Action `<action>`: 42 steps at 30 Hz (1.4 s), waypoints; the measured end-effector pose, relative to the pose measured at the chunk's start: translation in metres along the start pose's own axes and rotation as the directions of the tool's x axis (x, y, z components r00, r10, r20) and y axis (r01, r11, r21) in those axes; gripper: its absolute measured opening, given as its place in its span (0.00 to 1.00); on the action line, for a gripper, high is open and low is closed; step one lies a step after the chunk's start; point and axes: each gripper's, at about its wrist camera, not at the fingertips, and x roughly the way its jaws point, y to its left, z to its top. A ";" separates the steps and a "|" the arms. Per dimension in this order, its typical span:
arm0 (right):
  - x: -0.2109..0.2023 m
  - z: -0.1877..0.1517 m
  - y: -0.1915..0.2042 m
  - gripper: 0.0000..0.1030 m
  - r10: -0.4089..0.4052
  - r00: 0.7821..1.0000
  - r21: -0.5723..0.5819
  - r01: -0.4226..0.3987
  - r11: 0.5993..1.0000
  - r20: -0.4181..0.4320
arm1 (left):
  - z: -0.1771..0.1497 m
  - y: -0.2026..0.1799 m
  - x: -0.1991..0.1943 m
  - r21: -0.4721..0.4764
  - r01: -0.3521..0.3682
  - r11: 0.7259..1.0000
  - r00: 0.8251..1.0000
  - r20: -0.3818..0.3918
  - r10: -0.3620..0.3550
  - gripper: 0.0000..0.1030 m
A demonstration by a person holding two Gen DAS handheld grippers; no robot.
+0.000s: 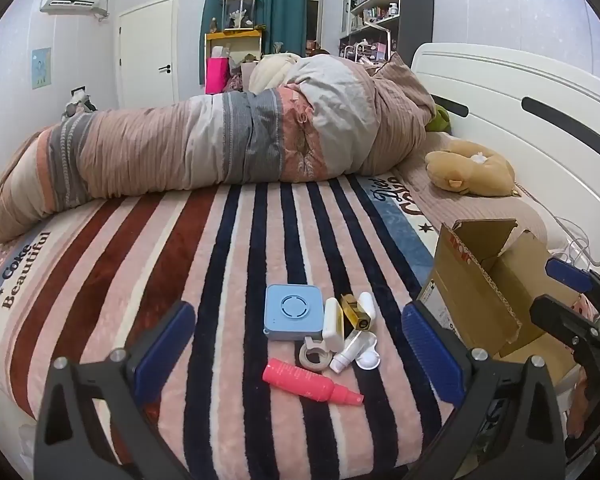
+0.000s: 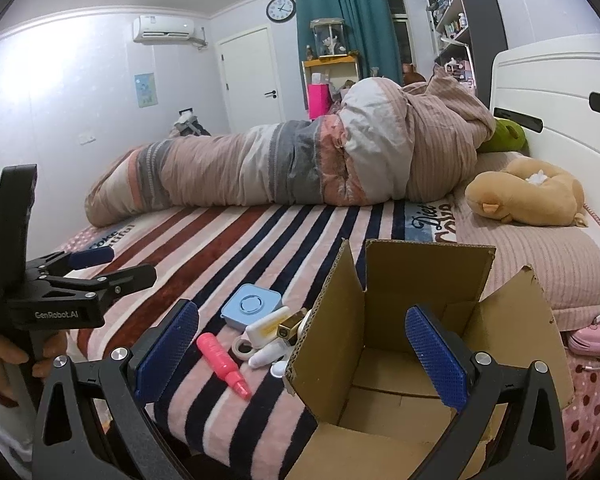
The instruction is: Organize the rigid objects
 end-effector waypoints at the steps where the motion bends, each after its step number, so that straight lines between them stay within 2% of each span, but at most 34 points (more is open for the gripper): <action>1: -0.001 0.000 0.001 1.00 0.003 1.000 0.001 -0.003 1.000 0.001 | 0.000 0.000 0.000 0.001 -0.002 1.000 1.000 0.000 0.002 1.00; 31: -0.014 0.002 -0.004 1.00 -0.009 0.999 -0.009 0.009 1.000 0.043 | 0.002 -0.001 -0.013 -0.016 0.025 1.000 1.000 0.014 -0.025 0.99; 42: -0.008 0.000 0.003 1.00 0.032 0.999 -0.027 -0.031 0.999 0.021 | 0.005 -0.002 -0.018 0.009 0.006 1.000 1.000 -0.009 -0.006 0.99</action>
